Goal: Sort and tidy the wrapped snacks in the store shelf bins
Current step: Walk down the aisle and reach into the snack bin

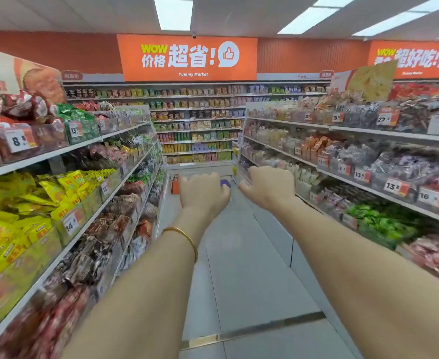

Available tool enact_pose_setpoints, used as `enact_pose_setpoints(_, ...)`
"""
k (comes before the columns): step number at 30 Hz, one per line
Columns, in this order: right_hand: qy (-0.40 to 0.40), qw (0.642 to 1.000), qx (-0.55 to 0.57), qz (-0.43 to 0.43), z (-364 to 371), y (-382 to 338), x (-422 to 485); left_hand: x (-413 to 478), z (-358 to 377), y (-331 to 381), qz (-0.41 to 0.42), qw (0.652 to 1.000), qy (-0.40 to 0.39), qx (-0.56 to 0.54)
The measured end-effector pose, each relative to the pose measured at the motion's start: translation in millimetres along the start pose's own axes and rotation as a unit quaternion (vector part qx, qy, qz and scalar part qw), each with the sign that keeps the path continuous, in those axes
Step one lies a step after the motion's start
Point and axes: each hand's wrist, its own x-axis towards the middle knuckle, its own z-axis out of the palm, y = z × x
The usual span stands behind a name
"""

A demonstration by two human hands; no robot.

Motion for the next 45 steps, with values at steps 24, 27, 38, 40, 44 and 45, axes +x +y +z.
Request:
enact_pose_setpoints(24,-0.461,0.885,0.038,0.049,482.0,76.8,15.9,0.3,467.6,-75.4,-0.128,0.877,-0.462,-0.022)
enact_pose_setpoints(27,-0.492,0.869,0.031,0.039,531.9,84.9,67.1,46.4,513.2,-99.3,-0.141,0.858,-0.493,-0.034)
enact_pose_setpoints(38,-0.524,0.849,0.034,0.059,741.5,105.5,330.6,298.5,721.1,-205.2,-0.144,0.846,-0.509,-0.066)
enact_pose_setpoints(40,-0.523,0.849,0.035,0.071,775.0,111.5,380.4,348.9,754.5,-219.4,-0.131,0.843,-0.518,-0.064)
enact_pose_setpoints(44,-0.533,0.839,0.038,0.100,851.1,132.0,474.7,447.9,830.5,-242.8,-0.104,0.835,-0.538,-0.058)
enact_pose_setpoints(45,-0.536,0.837,0.037,0.101,866.2,137.3,494.3,468.1,846.4,-247.6,-0.101,0.833,-0.542,-0.054)
